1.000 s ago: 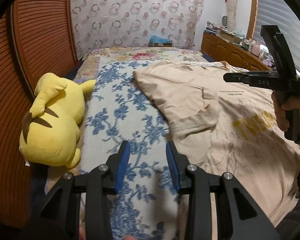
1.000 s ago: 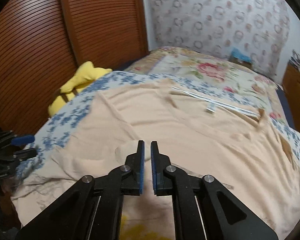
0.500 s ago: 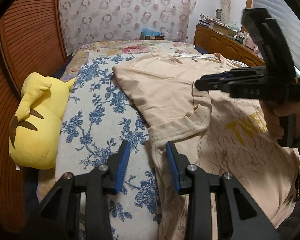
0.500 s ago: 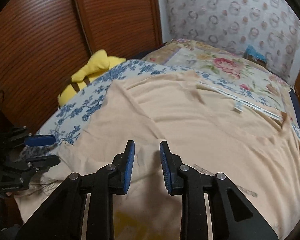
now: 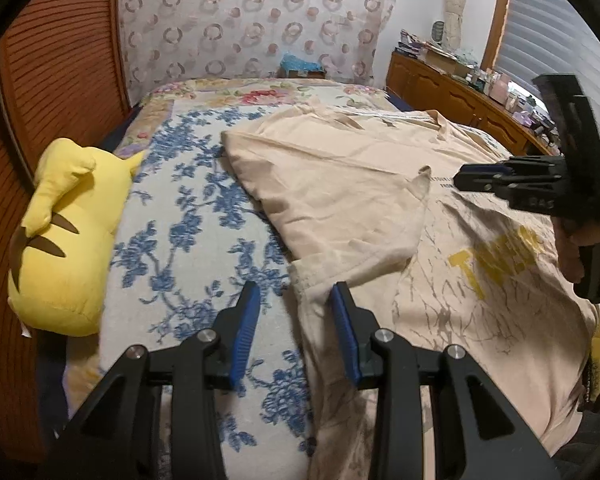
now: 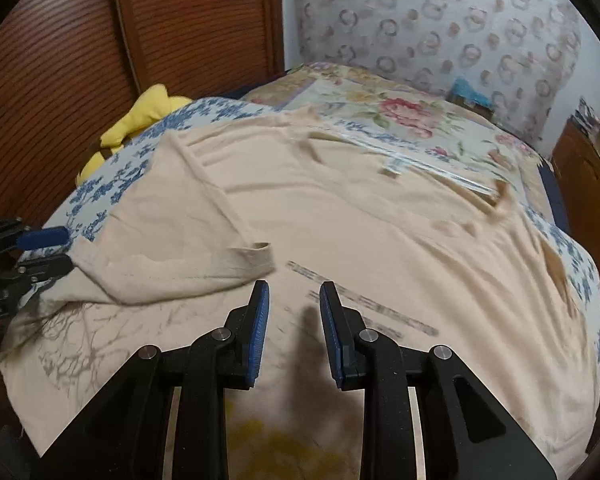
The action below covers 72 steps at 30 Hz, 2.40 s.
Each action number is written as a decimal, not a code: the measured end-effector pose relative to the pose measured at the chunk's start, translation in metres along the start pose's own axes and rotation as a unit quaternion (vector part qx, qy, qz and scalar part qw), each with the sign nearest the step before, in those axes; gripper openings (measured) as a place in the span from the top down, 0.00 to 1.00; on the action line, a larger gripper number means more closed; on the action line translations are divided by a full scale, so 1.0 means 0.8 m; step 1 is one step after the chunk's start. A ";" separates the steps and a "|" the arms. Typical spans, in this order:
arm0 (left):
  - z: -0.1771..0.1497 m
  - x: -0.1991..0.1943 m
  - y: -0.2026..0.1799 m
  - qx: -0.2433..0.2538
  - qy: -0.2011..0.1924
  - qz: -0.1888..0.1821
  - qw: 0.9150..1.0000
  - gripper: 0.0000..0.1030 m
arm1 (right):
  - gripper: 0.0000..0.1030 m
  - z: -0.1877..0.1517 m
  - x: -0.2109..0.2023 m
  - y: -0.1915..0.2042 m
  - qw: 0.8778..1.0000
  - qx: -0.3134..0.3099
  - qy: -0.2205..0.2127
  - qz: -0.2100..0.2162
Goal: Fold small clothes
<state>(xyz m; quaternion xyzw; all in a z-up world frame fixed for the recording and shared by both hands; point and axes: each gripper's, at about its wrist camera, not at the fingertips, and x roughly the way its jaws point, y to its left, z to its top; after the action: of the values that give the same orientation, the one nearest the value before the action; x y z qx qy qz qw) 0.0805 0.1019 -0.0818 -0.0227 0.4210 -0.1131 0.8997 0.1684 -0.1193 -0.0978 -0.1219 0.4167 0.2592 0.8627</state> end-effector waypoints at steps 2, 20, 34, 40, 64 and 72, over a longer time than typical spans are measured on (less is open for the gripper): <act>0.002 0.003 -0.001 -0.001 0.002 -0.010 1.000 0.66 | 0.76 -0.006 -0.013 -0.008 1.000 0.007 -0.008 0.001; 0.005 -0.021 -0.061 0.043 -0.017 -0.071 0.996 0.95 | 0.76 -0.067 -0.070 -0.076 0.996 0.078 -0.037 -0.003; -0.016 -0.046 -0.122 0.101 -0.016 -0.072 0.992 0.88 | 0.76 -0.083 -0.081 -0.075 0.997 0.069 -0.037 -0.005; -0.007 -0.065 -0.117 0.094 -0.046 -0.058 0.993 0.77 | 0.76 -0.079 -0.079 -0.067 0.997 0.066 -0.039 0.006; -0.017 -0.074 -0.037 0.022 -0.067 0.017 0.997 0.72 | 0.66 0.043 0.053 0.093 0.999 -0.028 0.022 0.038; -0.021 -0.071 -0.038 0.023 -0.065 0.015 0.997 0.72 | 0.66 0.012 0.038 0.055 0.999 -0.030 0.044 -0.001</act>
<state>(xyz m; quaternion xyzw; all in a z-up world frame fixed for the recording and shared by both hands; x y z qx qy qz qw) 0.0270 0.0856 -0.0454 -0.0026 0.3590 -0.1072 0.9271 0.1658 -0.0681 -0.1152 -0.1598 0.4463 0.2647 0.8398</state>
